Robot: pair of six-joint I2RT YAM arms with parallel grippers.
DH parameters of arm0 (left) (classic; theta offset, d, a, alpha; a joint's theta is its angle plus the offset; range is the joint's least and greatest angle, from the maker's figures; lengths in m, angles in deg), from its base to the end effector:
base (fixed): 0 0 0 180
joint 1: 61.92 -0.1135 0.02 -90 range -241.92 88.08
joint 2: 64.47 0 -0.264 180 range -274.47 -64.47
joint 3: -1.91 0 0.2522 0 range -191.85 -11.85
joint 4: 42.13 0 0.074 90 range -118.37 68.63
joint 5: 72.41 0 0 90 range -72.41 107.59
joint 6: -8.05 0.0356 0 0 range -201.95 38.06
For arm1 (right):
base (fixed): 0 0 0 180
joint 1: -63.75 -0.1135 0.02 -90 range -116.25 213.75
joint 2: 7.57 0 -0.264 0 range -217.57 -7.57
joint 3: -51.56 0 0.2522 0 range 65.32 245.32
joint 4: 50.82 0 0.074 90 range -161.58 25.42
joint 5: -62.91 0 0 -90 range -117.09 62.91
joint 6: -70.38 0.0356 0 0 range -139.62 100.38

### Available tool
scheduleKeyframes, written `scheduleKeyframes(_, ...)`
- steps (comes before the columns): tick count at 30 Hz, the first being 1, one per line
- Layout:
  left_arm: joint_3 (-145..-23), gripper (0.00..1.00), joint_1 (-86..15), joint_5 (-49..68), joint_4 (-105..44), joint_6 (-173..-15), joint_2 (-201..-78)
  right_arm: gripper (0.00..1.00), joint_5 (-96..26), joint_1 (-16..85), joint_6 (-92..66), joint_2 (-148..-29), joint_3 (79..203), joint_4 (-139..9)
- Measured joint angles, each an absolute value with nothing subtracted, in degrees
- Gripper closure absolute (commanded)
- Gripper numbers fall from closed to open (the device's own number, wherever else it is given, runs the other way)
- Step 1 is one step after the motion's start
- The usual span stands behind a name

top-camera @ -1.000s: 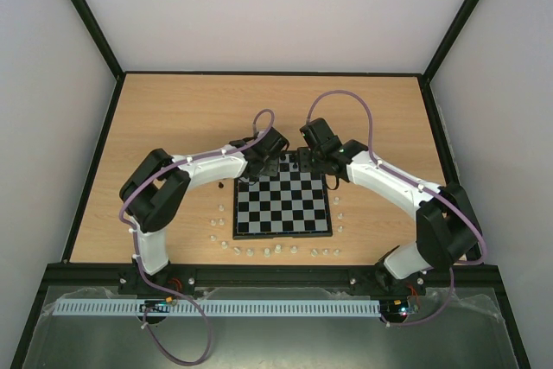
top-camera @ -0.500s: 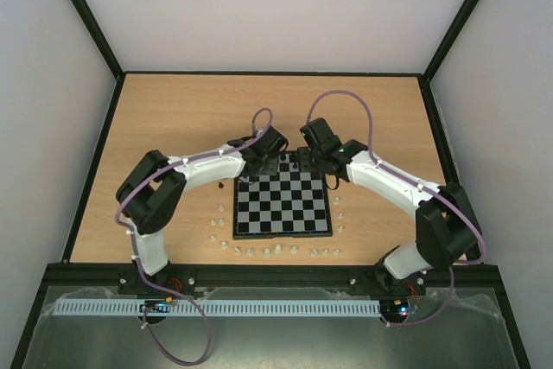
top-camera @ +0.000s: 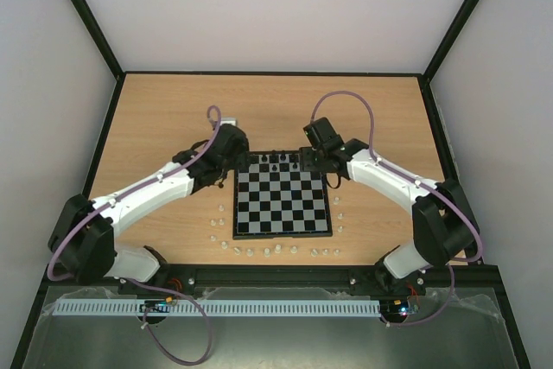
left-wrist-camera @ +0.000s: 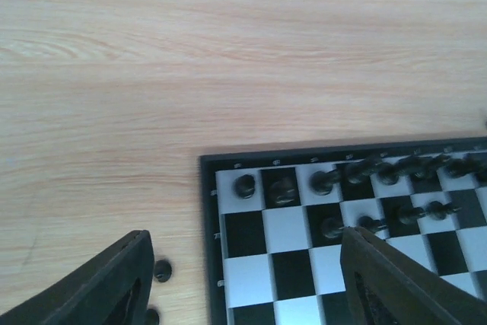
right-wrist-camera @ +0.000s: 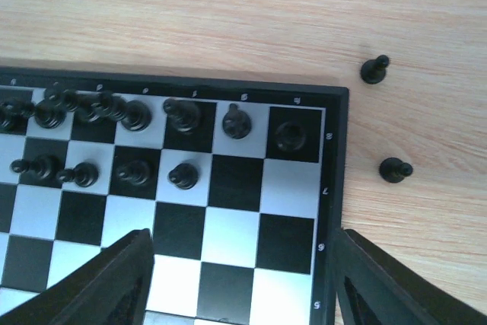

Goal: Set up the chess pieces on the board
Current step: Pick up the chess piece at the center of the board.

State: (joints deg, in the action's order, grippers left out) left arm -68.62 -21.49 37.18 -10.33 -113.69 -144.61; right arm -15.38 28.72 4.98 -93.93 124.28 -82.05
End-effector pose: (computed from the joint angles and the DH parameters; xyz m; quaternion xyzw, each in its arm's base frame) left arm 0.2392 -0.1881 0.2604 -0.0017 0.9009 -0.1135 0.4190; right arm 0.2707 0.1809 0.2407 -0.0445 0.9184 0.1081 0.3780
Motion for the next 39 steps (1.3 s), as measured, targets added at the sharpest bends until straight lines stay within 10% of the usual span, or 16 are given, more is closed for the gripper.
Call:
scheduleKeyframes(4,-63.6,0.01,-23.8,37.1,-12.3,-112.7,-142.3,0.01,-16.1,31.5,5.6,-93.9,123.6,-81.3)
scheduleKeyframes(11,-60.2,0.01,-26.5,35.7,-15.6,-112.0,-141.7,0.00,-16.3,38.0,6.3,-94.2,123.4,-81.0)
scheduleKeyframes(39,-59.4,0.01,-27.8,32.8,-17.3,-111.9,-139.7,0.72,-19.7,45.9,6.5,-107.6,126.3,-80.5)
